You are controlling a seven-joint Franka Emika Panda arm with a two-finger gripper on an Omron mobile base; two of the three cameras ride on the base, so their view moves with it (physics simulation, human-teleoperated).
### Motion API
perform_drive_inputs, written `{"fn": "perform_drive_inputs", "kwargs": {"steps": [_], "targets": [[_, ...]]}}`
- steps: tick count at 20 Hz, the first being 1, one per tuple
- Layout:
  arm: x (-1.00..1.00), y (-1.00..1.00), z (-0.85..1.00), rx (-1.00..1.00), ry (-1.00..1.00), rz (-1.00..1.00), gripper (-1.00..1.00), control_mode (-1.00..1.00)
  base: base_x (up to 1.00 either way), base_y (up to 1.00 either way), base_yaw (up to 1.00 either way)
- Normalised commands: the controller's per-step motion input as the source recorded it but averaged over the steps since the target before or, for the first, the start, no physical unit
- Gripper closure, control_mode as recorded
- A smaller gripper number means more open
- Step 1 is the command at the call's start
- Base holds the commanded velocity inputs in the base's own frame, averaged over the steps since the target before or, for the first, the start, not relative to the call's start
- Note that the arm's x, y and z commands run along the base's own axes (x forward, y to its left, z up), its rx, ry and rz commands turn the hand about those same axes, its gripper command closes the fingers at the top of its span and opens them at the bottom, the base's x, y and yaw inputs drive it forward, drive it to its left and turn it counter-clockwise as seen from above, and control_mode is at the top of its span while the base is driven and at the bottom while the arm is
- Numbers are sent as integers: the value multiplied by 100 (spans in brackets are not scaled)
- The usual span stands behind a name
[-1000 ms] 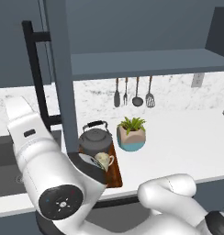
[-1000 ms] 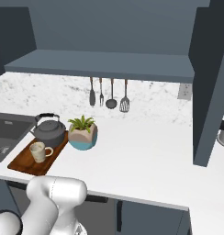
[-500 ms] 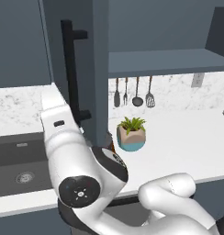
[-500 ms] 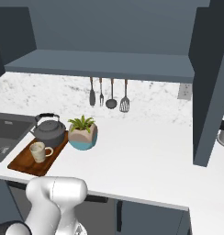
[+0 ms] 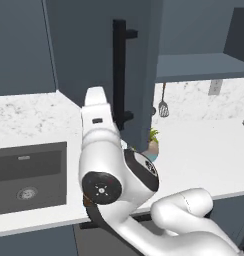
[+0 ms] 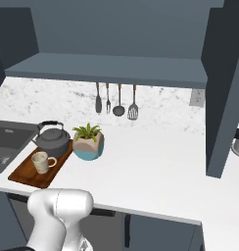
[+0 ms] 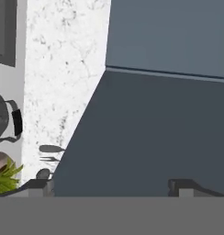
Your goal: Pick the kettle from the counter and place it on the tray. Then pick the mug from the cabinet and place it on the tray. Then close the cabinet doors.
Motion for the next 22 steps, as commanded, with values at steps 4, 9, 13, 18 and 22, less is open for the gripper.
{"fn": "perform_drive_inputs", "kwargs": {"steps": [4,9,13,18,22], "targets": [[42,-76,0,0,0,-25,-100,-100,0,0,0],[50,-73,0,0,0,-24,-100,-100,0,0,0],[66,-66,-3,0,1,-18,-100,-100,0,0,0],[84,-60,-5,0,3,-6,-100,-100,0,0,0],[86,-59,0,2,7,-1,-100,-100,0,0,0]]}}
